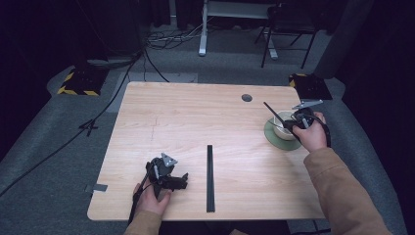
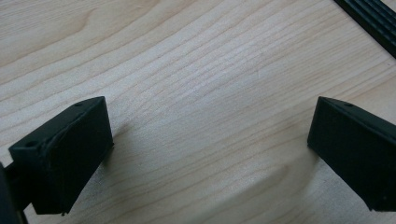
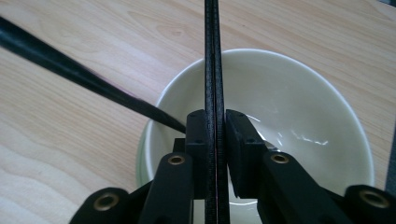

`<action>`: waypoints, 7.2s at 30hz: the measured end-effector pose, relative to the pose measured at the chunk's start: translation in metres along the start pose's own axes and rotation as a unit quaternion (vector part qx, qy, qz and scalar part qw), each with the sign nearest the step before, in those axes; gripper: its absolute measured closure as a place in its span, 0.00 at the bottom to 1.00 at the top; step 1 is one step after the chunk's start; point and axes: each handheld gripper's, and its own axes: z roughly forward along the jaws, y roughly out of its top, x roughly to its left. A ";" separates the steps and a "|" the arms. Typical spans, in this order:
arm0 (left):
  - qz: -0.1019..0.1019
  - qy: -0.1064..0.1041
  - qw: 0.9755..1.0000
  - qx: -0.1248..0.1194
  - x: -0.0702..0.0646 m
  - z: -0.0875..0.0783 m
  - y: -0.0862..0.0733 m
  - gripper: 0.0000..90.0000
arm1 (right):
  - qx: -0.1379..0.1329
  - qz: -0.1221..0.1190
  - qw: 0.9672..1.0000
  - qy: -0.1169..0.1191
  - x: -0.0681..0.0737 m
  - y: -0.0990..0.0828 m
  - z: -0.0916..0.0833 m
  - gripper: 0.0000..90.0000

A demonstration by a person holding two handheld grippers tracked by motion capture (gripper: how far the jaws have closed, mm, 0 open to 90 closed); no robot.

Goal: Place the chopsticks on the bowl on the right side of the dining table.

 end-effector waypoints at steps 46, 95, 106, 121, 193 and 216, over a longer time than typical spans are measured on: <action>-0.006 0.003 1.000 -0.002 -0.001 0.001 0.000 0.00 | -0.052 0.092 0.989 -0.100 -0.024 -0.053 -0.053 0.52; -0.006 0.004 1.000 -0.002 -0.002 0.001 0.001 0.00 | -0.069 0.064 0.993 -0.072 -0.013 -0.015 -0.036 0.47; -0.006 0.004 1.000 -0.001 -0.002 0.002 0.002 0.00 | -0.047 0.068 0.992 -0.091 -0.022 -0.043 -0.041 0.47; -0.007 0.002 1.000 0.000 -0.003 0.001 0.001 0.00 | -0.040 0.074 0.988 -0.127 -0.044 -0.044 -0.031 0.48; -0.011 0.004 1.000 -0.002 -0.004 0.001 0.001 0.00 | -0.074 0.097 0.982 -0.145 -0.075 -0.038 -0.046 0.43; -0.011 0.004 1.000 -0.002 -0.004 0.001 0.001 0.00 | -0.097 0.155 0.970 -0.162 -0.118 -0.065 -0.020 0.38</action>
